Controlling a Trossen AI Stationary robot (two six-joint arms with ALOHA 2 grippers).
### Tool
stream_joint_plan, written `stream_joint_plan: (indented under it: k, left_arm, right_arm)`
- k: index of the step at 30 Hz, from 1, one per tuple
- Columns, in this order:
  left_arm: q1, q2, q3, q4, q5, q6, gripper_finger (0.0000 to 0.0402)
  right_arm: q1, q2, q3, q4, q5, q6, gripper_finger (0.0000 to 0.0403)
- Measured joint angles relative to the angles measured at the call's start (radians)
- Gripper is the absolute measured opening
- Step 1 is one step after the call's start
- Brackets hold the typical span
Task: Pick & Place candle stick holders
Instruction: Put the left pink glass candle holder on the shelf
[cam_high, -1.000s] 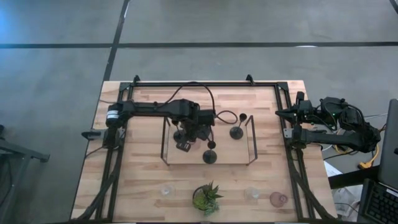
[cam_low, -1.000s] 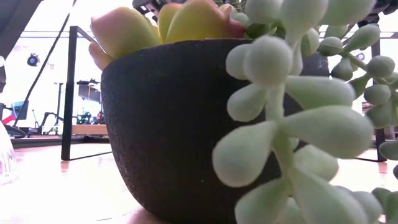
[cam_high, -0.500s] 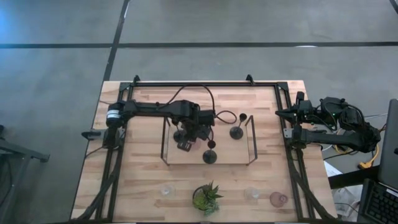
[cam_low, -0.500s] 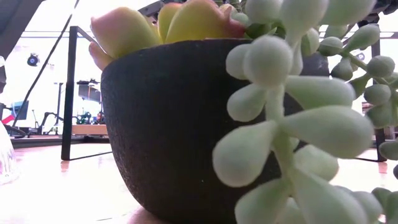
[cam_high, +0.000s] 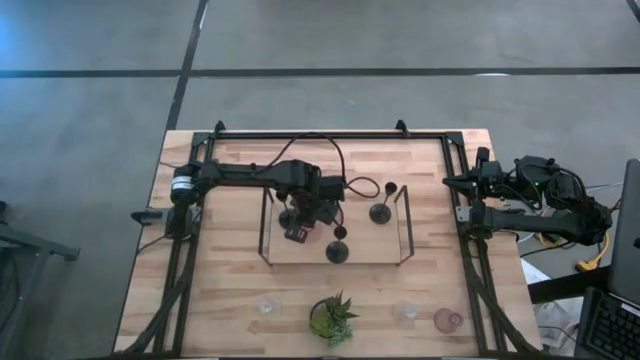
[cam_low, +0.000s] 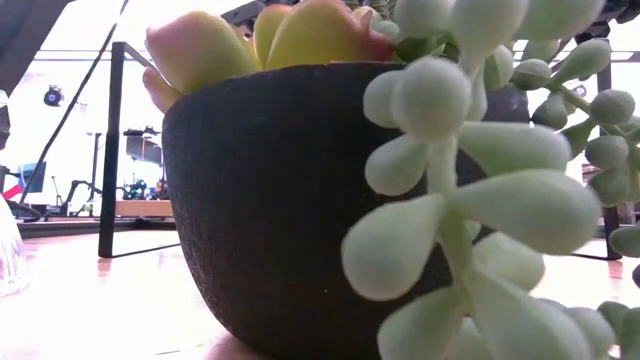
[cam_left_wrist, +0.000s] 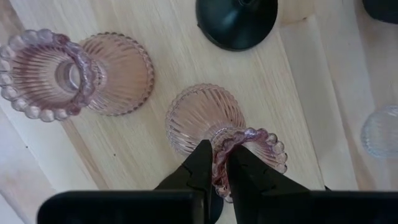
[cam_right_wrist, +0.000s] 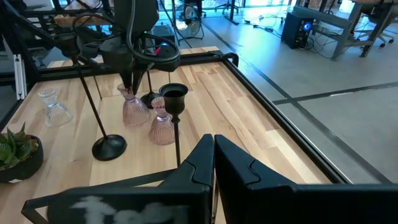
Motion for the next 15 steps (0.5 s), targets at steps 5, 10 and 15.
stream_joint_plan:
  k: [5,10,15]
  left_arm:
    - [0.000,0.000,-0.014,0.005,0.005,-0.001,0.0039]
    - [0.000,-0.001,-0.023,0.023,0.014,-0.001,0.0052]
    - [0.000,-0.001,-0.028,0.029,0.017,-0.010,0.0052]
  right_arm:
    - [0.000,0.000,0.000,0.000,0.000,0.000,0.0008]
    - [0.000,0.000,0.000,0.000,0.000,0.000,0.0008]
    - [0.000,0.000,0.000,0.000,0.000,0.000,0.0008]
